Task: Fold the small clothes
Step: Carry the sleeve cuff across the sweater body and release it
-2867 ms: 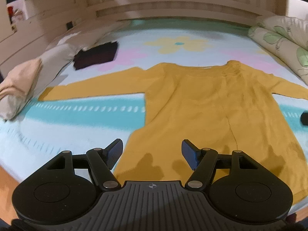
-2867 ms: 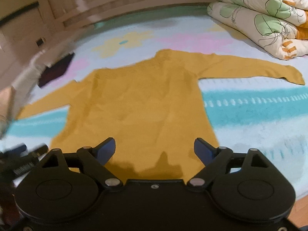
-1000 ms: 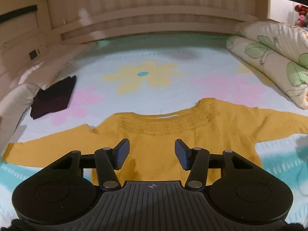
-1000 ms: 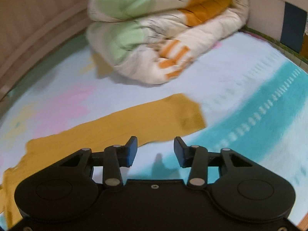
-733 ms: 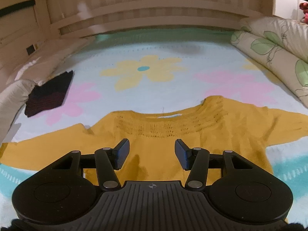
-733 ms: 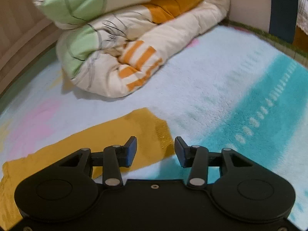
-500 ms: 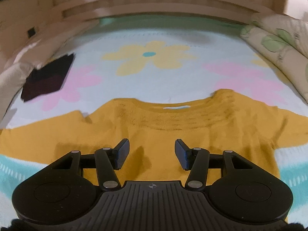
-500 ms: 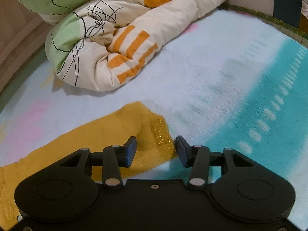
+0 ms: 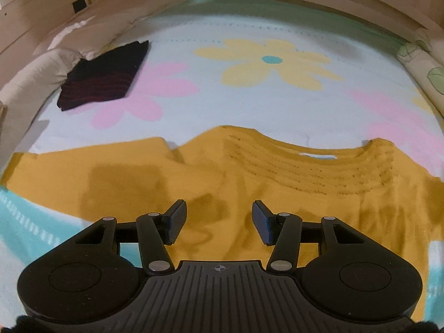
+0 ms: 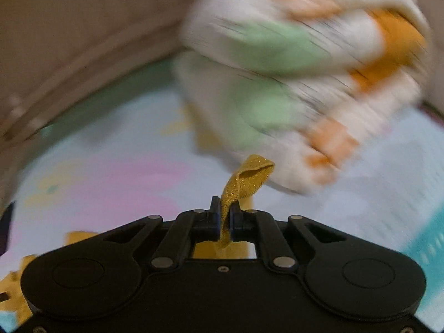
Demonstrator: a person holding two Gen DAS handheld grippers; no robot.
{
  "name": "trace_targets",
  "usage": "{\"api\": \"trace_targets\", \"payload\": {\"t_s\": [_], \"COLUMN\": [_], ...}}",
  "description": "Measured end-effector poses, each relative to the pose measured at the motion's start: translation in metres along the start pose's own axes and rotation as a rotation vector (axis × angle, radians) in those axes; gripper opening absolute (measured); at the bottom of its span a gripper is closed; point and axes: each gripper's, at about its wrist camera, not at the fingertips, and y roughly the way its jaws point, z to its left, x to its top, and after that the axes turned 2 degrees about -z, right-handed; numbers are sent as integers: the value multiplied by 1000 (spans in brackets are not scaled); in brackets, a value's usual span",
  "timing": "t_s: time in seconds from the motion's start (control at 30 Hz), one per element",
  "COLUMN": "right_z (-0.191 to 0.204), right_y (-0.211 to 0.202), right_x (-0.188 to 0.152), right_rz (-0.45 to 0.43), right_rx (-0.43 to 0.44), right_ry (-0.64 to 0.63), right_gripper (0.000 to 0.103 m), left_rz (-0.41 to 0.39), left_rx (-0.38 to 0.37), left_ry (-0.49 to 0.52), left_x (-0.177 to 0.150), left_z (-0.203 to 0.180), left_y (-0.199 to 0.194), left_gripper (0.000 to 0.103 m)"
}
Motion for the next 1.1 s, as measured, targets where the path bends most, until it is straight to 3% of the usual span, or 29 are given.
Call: {"api": "trace_targets", "payload": {"t_s": [0.23,0.43,0.57,0.87,1.1], "right_z": [163,287,348,431,443], "right_y": [-24,-10,6,44,52], "right_x": [9,-26,-58,-136,-171], "right_rz": [-3,77,139,272,326], "right_rx": [234,406,471,516,561], "right_ry": [-165,-239,-284,-358,-340], "right_gripper": [13,13,13,13,22], "left_rz": [-26,-41,-44,-65,-58], "left_rx": [0,-13,-8,20,-11], "left_ry": [-45,-130,-192,-218,-239], "left_x": [11,21,25,28,27], "left_z": [34,70,96,126,134], "left_y": [-9,-16,-18,-23,-21], "left_gripper": [51,51,51,51,51]}}
